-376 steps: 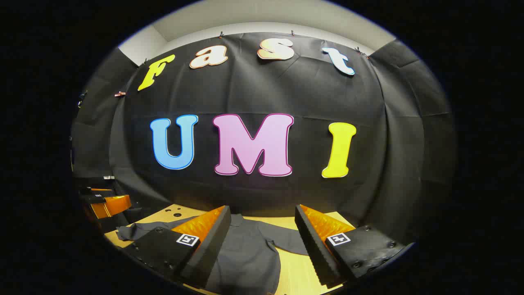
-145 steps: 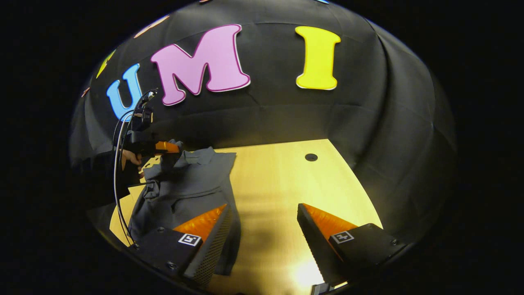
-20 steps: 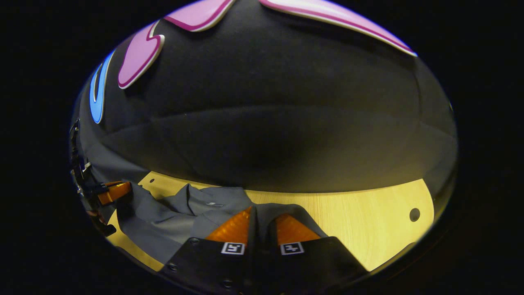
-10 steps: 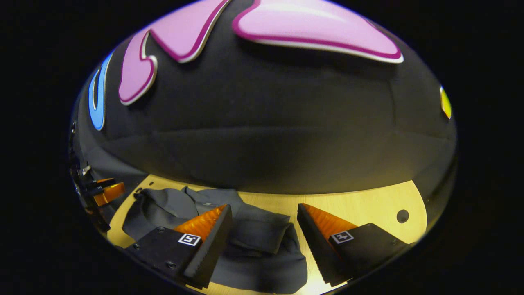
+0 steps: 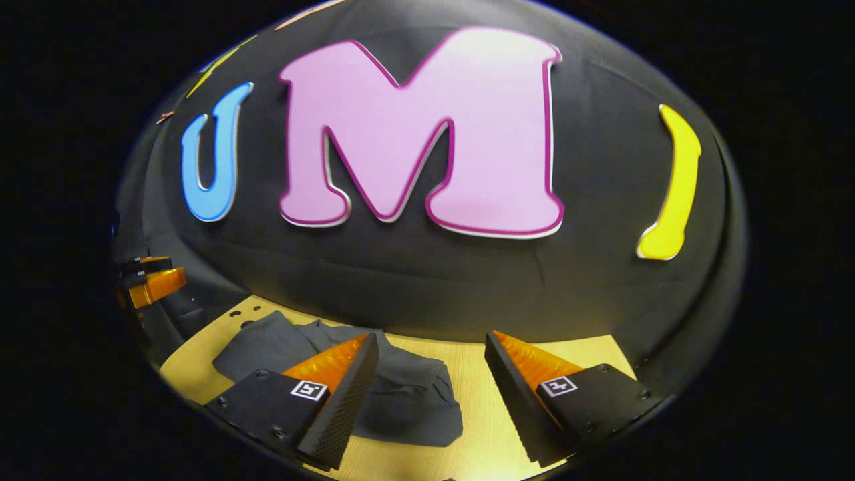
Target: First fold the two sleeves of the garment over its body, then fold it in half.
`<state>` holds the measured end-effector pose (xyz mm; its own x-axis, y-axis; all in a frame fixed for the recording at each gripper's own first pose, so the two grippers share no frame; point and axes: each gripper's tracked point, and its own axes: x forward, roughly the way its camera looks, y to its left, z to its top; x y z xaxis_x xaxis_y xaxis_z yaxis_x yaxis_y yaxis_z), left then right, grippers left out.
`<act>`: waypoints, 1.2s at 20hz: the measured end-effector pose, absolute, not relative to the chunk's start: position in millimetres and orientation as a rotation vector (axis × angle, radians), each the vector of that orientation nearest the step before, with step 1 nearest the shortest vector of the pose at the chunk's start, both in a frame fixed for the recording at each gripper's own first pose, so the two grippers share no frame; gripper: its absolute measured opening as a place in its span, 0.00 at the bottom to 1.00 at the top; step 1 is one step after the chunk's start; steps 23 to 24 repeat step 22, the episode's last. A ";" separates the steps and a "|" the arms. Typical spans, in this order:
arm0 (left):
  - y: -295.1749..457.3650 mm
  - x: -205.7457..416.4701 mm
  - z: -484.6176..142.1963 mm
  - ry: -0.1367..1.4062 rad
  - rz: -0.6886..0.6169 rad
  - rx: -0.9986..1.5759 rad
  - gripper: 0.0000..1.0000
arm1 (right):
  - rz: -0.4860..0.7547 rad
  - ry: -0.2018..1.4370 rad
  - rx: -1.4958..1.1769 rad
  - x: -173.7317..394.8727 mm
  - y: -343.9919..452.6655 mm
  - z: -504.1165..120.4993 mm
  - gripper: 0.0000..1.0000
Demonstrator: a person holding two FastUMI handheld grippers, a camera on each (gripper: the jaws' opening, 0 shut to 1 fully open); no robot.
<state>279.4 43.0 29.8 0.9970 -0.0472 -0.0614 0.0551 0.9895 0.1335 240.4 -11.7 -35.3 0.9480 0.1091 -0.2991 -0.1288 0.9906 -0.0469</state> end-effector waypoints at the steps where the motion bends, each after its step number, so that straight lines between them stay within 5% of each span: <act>1: 38.7 262.6 37.1 0.046 -0.065 0.115 0.94 | 0.115 0.276 -0.077 224.7 -10.3 -21.0 0.99; 14: 82.4 52.5 63.7 0.012 -0.035 0.048 0.95 | 0.058 0.115 -0.054 28.1 9.3 51.9 0.98; 24: 68.6 -29.9 47.0 -0.027 -0.027 -0.064 0.95 | 0.030 0.110 0.019 -47.2 24.3 48.5 0.98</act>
